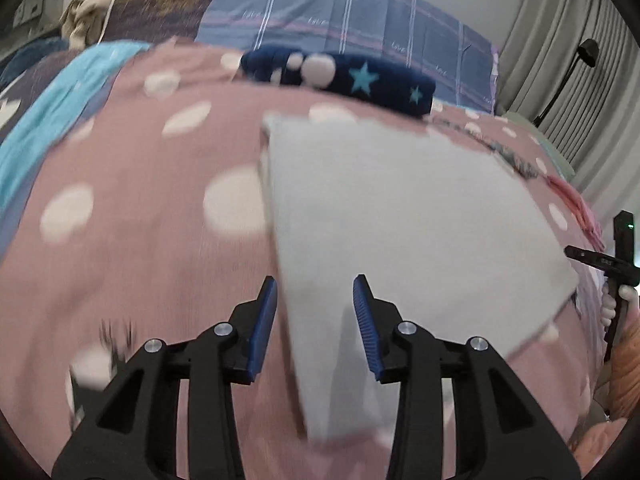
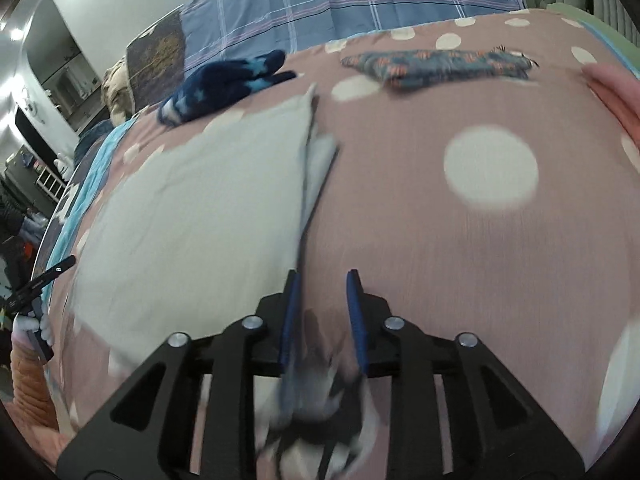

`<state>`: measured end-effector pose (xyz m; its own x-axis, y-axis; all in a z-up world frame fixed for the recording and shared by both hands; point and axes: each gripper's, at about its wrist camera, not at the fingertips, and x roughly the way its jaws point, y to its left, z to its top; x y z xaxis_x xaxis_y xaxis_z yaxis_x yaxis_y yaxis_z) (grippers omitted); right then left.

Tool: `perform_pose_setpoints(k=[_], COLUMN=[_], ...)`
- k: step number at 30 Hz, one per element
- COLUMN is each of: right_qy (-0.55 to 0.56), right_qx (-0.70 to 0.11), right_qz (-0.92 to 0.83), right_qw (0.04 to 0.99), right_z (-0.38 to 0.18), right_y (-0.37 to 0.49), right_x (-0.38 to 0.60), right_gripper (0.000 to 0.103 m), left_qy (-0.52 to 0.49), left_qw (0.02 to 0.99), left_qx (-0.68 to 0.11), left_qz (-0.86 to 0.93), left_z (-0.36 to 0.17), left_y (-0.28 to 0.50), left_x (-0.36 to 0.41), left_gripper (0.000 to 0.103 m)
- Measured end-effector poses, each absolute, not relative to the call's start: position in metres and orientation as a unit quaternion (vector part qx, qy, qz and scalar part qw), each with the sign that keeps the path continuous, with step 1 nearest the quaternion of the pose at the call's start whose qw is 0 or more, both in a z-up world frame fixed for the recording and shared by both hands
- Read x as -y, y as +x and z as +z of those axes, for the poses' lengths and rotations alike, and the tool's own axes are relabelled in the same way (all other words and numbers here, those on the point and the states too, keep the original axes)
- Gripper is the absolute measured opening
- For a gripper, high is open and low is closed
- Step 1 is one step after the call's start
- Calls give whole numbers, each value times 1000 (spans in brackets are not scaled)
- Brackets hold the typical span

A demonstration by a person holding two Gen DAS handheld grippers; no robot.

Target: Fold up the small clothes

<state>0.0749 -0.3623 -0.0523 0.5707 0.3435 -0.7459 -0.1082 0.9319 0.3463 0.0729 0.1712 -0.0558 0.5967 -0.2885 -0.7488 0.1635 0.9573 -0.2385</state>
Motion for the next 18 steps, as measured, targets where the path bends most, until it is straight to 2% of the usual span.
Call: perform_pose_setpoints(k=[8, 13, 18], right_qy=[164, 174, 193], right_qx=[-445, -443, -450], right_qz=[134, 130, 131], right_qw=[870, 870, 862], right_z=[-64, -63, -68], right_y=[27, 6, -2], right_x=[360, 360, 355], right_gripper=[34, 40, 48], left_qy=[-63, -77, -182], left_qw=[893, 895, 870], left_qx=[-436, -429, -432], left_qz=[-95, -97, -153], left_z=[-68, -66, -72], left_y=[33, 8, -9], left_x=[-172, -174, -183], left_gripper=[40, 40, 41])
